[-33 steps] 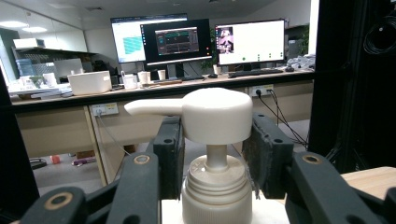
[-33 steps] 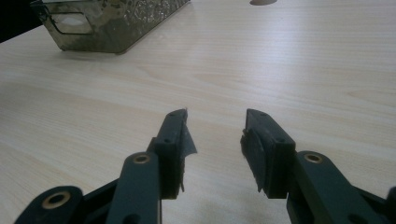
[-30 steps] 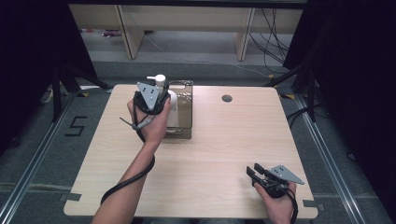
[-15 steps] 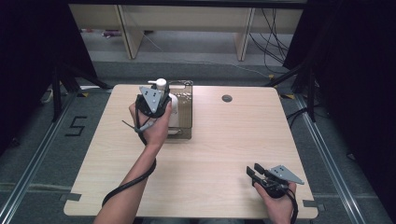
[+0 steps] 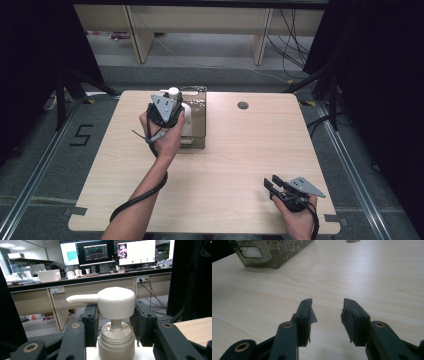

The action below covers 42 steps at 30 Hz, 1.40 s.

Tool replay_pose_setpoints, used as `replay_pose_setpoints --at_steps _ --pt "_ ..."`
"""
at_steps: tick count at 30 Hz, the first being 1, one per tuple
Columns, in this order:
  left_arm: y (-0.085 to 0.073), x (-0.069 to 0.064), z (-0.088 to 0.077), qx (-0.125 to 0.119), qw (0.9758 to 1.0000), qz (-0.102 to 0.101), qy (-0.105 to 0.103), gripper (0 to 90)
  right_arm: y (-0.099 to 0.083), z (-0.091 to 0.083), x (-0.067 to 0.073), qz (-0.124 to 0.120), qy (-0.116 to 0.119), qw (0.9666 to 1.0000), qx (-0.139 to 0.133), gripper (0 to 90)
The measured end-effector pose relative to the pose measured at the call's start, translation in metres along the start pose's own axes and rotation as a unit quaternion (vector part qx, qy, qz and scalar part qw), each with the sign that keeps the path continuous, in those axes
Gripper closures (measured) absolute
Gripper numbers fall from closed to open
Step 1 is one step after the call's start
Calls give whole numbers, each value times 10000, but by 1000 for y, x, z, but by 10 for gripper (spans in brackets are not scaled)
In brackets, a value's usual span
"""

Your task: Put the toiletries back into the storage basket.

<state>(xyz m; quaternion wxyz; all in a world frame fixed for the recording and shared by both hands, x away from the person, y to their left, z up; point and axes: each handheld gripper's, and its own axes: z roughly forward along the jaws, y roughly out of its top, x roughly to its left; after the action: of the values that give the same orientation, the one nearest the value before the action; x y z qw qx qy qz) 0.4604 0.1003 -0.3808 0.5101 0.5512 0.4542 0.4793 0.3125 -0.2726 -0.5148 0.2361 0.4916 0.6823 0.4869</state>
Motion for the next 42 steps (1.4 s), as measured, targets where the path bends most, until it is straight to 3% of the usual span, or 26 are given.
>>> replay_pose_setpoints --at_steps 15,19,20,22,25,29,30,32,38,39,42 --pt "-6 6 -5 37 10000 31 1 571 0 0 0 21 -4 10000 -7 592" --pt "-6 8 -7 46 9999 -23 -108 512 0 0 0 -2 -25 10000 -6 589" --pt "-6 9 -8 12 9999 -29 -156 476 0 -1 3 229 1 9997 20 583" --pt "-7 11 -10 -9 9997 -64 -222 450 1 -3 4 313 -41 9994 124 577" --pt "-9 13 -13 8 9995 -63 -322 427 0 -1 2 234 2 9997 24 573" --pt "-11 17 -19 -3 9992 0 -411 395 1 -2 4 314 -40 9994 106 561" --pt "-13 21 -24 8 9989 -57 -456 394 1 -1 1 107 -48 9999 20 559" --pt "-14 23 -28 25 9988 -56 -484 391 1 -2 3 229 -33 9997 41 555" --pt "-20 36 -43 72 9981 -25 -612 386 1 -2 3 229 -53 9997 37 550" --pt "-21 39 -46 73 9979 -17 -636 386 1 -2 -1 -3 -114 9999 -10 549" --pt "-24 45 -53 93 9974 -26 -708 384 1 -2 0 77 -45 10000 9 548"
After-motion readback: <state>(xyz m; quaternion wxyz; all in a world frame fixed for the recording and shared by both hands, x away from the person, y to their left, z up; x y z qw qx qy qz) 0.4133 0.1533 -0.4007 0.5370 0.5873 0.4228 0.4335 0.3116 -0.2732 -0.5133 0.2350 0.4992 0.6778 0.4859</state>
